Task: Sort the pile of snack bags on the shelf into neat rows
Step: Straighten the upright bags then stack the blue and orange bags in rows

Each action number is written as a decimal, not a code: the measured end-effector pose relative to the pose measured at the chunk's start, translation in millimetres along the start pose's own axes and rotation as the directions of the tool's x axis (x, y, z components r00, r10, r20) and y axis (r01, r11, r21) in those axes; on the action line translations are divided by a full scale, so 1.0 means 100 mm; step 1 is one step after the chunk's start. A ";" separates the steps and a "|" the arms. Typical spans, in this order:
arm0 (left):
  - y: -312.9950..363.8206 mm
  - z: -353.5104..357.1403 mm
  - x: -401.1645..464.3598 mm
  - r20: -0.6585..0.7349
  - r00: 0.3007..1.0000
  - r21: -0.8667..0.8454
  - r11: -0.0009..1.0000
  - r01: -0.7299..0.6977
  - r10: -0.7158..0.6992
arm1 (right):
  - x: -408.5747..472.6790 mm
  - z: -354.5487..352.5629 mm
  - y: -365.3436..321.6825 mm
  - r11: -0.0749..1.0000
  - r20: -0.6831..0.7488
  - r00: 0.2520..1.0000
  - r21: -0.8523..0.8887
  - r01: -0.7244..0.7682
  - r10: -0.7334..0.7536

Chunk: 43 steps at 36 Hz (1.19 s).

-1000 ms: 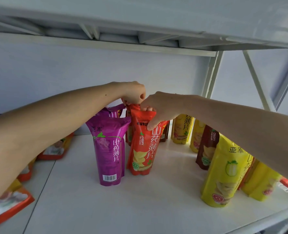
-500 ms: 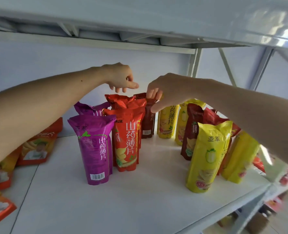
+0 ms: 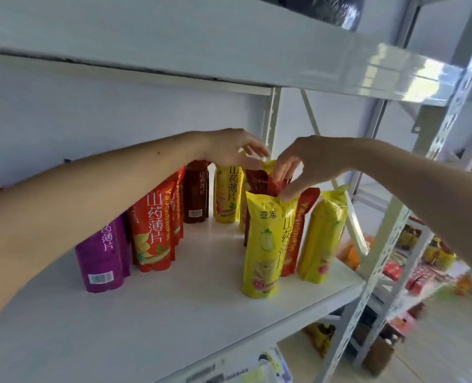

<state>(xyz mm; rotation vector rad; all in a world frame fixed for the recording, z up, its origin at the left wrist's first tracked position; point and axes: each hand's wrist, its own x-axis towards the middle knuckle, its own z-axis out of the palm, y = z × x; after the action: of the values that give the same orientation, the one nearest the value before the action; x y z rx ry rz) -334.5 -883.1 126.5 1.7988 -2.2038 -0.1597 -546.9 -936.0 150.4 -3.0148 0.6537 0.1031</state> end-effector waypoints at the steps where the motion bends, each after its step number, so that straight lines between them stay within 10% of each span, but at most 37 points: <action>1: 0.06 0.07 0.05 0.011 1.000 -0.017 1.000 -0.018 0.018 | -0.04 0.04 0.03 1.000 0.001 1.000 -0.021 0.016 -0.016; 7: 0.29 0.42 0.28 0.027 0.977 0.017 0.977 -0.213 0.212 | -0.14 0.28 0.24 0.989 -0.111 0.984 -0.047 0.137 -0.141; 13: 0.27 0.55 0.38 -0.022 1.000 0.297 0.955 -0.014 0.022 | -0.15 0.36 0.31 0.981 -0.198 0.961 -0.018 0.193 -0.192; 18: 0.24 0.54 0.32 -0.059 0.992 0.205 0.974 -0.094 0.108 | -0.16 0.39 0.30 0.976 -0.263 0.942 0.009 0.218 -0.208; 28: 0.10 0.35 -0.17 -0.167 0.964 -0.110 0.975 0.191 -0.208 | -0.14 0.34 0.26 0.970 -0.286 0.936 0.070 0.231 -0.203; 43: -0.22 -0.04 -0.88 -0.118 0.910 0.066 0.911 0.407 -0.398 | 0.14 0.32 0.28 0.977 -0.238 0.954 0.072 0.202 -0.180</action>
<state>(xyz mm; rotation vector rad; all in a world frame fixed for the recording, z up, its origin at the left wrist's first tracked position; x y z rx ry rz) -296.7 -802.4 110.8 2.2411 -1.7696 -0.0522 -547.1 -965.0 116.0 -3.0011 0.3627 -0.2825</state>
